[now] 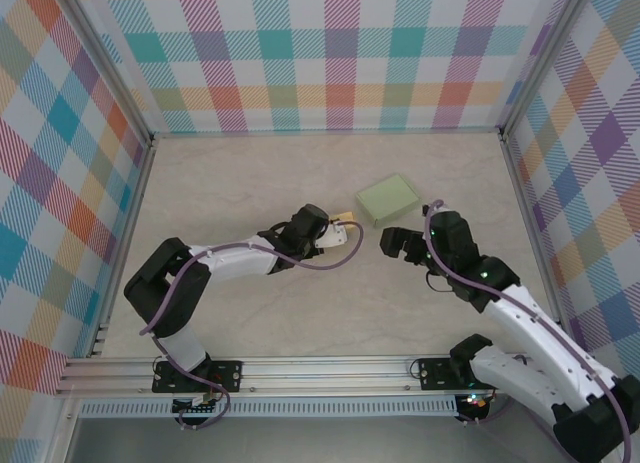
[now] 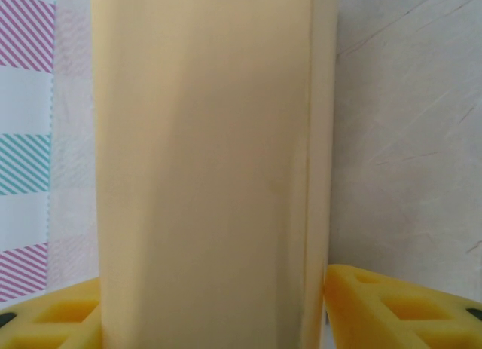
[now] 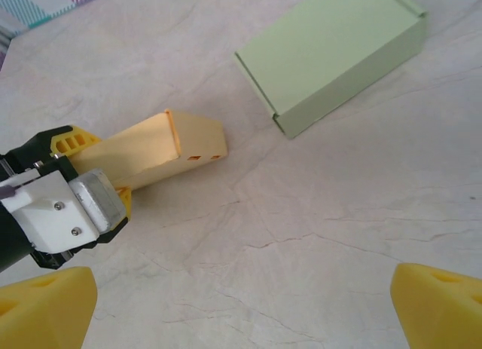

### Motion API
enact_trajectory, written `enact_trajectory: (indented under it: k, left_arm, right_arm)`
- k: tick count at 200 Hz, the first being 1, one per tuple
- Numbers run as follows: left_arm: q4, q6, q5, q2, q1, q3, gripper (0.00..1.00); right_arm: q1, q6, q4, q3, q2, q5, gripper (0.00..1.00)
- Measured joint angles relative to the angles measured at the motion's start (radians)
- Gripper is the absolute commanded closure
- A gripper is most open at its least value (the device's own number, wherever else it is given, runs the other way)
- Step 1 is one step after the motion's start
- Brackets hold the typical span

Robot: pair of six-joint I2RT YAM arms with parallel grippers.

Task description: Fold the paper box

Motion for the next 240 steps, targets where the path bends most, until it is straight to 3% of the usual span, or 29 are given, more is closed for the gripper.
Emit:
enact_trajectory:
  k: [38, 52, 122, 146, 157, 240]
  left_arm:
    - [0.06, 0.043, -0.037, 0.0, 0.0, -0.034, 0.31]
    - [0.063, 0.039, -0.037, -0.004, 0.0, -0.049, 0.23]
    - [0.035, -0.047, -0.023, -0.152, -0.034, -0.129, 0.17]
    - [0.003, -0.087, -0.013, -0.207, -0.059, -0.135, 0.11]
    - [-0.025, -0.106, 0.0, -0.249, -0.066, -0.135, 0.0]
    - [-0.15, -0.309, 0.026, -0.618, -0.072, -0.197, 0.0]
  right_arm:
    - [0.0, 0.003, -0.058, 0.0, -0.049, 0.03, 0.0]
    - [0.0, 0.004, -0.068, 0.0, -0.041, 0.03, 0.0]
    - [0.0, 0.019, -0.071, -0.002, -0.021, 0.027, 0.0]
    - [0.0, 0.019, -0.072, -0.002, -0.022, 0.025, 0.0]
    - [0.0, 0.019, -0.072, -0.002, -0.026, 0.025, 0.0]
    - [0.0, 0.022, -0.072, -0.003, -0.066, 0.025, 0.0]
